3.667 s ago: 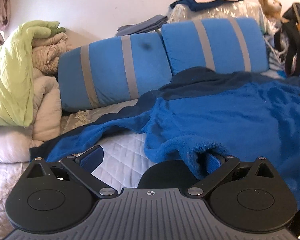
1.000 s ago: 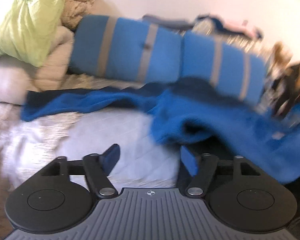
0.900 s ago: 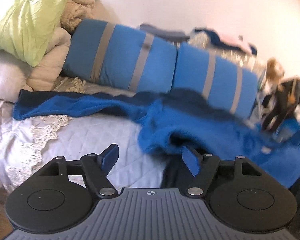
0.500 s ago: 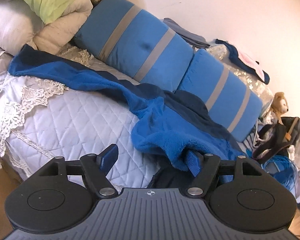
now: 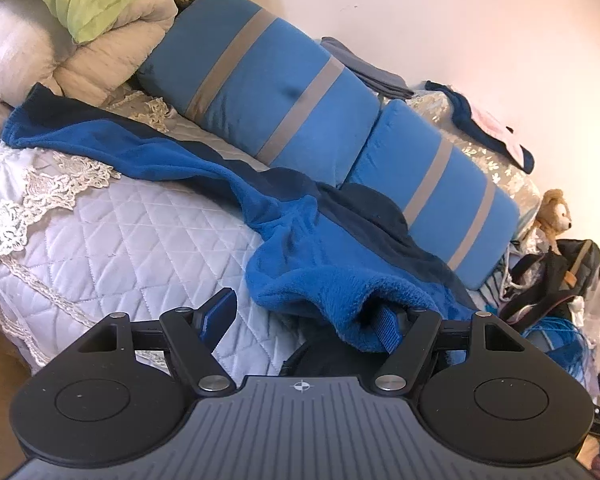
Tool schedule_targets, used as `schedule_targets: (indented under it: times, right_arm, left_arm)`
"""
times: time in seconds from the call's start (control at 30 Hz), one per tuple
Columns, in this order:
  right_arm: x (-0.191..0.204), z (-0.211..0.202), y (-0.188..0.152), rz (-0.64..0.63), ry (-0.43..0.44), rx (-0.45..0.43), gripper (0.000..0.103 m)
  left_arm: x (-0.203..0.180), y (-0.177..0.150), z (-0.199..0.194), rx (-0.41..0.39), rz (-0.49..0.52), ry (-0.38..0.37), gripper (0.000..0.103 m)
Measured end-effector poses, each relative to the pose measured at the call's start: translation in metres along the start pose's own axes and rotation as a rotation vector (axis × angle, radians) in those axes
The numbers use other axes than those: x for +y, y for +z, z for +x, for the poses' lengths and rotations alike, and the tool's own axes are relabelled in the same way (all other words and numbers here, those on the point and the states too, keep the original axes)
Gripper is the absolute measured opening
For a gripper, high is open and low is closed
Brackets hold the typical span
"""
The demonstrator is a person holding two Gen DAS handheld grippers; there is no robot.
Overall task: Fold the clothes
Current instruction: 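Grasp the hem with the right tool while the left tool lifts its hem edge toward the collar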
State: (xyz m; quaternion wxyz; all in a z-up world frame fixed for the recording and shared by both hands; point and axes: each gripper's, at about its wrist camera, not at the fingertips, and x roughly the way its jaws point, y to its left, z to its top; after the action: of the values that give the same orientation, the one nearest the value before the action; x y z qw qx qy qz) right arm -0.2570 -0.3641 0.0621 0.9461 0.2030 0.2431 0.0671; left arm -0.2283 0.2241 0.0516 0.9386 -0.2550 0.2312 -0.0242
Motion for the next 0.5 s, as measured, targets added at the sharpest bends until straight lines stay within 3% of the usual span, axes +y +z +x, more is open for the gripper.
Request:
schedule_targets:
  times: [0.23, 0.27, 0.33, 0.37, 0.4, 0.5]
  right_arm:
    - [-0.007, 0.023, -0.002, 0.212, 0.020, 0.028, 0.069]
    - [-0.005, 0.026, -0.003, 0.223, 0.020, 0.027, 0.061]
    - [0.003, 0.028, -0.004, 0.212, 0.027, 0.014, 0.038]
    - [0.011, 0.027, -0.002, 0.183, 0.010, 0.003, 0.026]
    - [0.018, 0.026, 0.002, 0.145, -0.006, -0.002, 0.016]
    - [0.034, 0.019, 0.018, 0.048, -0.044, -0.009, 0.015]
  left_arm:
    - [-0.001, -0.002, 0.006, 0.010, -0.054, -0.009, 0.069]
    - [-0.002, -0.002, 0.007, 0.011, -0.054, -0.012, 0.061]
    - [-0.006, 0.001, 0.009, 0.035, -0.028, -0.017, 0.028]
    - [-0.010, 0.004, 0.010, 0.050, 0.001, -0.010, 0.016]
    - [-0.014, 0.006, 0.010, 0.065, 0.031, -0.003, 0.016]
    - [-0.029, 0.023, -0.002, 0.044, 0.153, 0.037, 0.015]
